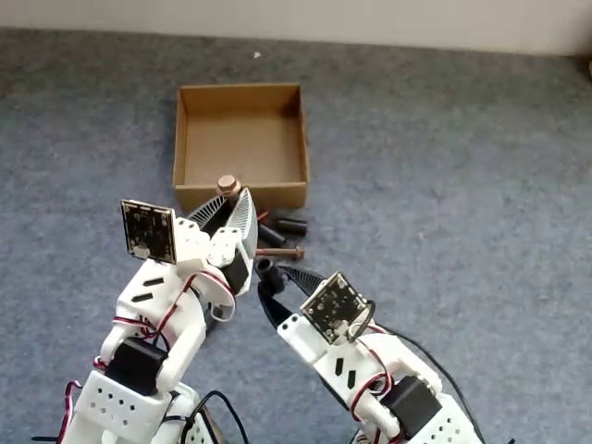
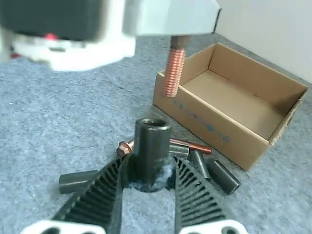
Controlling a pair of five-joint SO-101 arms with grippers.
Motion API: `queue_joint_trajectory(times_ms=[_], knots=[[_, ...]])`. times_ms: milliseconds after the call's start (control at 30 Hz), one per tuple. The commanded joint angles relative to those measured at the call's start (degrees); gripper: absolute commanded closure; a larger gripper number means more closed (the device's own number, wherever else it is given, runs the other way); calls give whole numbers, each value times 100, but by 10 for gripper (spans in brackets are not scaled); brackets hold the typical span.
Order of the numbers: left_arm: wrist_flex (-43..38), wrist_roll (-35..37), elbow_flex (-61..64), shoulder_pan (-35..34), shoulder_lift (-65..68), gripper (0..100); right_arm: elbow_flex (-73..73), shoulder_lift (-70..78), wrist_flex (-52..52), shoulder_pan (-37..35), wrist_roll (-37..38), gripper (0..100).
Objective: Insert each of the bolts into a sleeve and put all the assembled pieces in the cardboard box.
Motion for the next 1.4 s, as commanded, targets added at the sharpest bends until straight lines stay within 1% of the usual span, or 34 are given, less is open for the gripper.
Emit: queue_joint_trajectory(times_ms=[0, 167, 300, 533, 767, 900, 1100, 1233, 1367], knots=[[-167, 53, -40, 66, -374, 994, 84, -92, -224, -48, 53, 994], [440, 44, 171, 629, -1473, 994, 277, -92, -541, -13, 18, 994], [484, 35, 646, 734, -2158, 994, 251, -92, -541, -13, 18, 994], [501, 62, 655, 532, -2070, 994, 251, -92, -541, -4, 9, 994], [554, 53, 708, 576, -2070, 994, 242, -92, -549, 101, 35, 994], [897, 53, 673, 593, -2070, 994, 145, -92, -558, 101, 44, 994], [1020, 62, 716, 602, -2070, 994, -13, -92, -558, 101, 44, 994], [1196, 53, 681, 1015, -2070, 994, -4, -92, -558, 92, 44, 994], [1310, 44, 699, 1191, -2070, 994, -13, -92, -549, 101, 44, 994]])
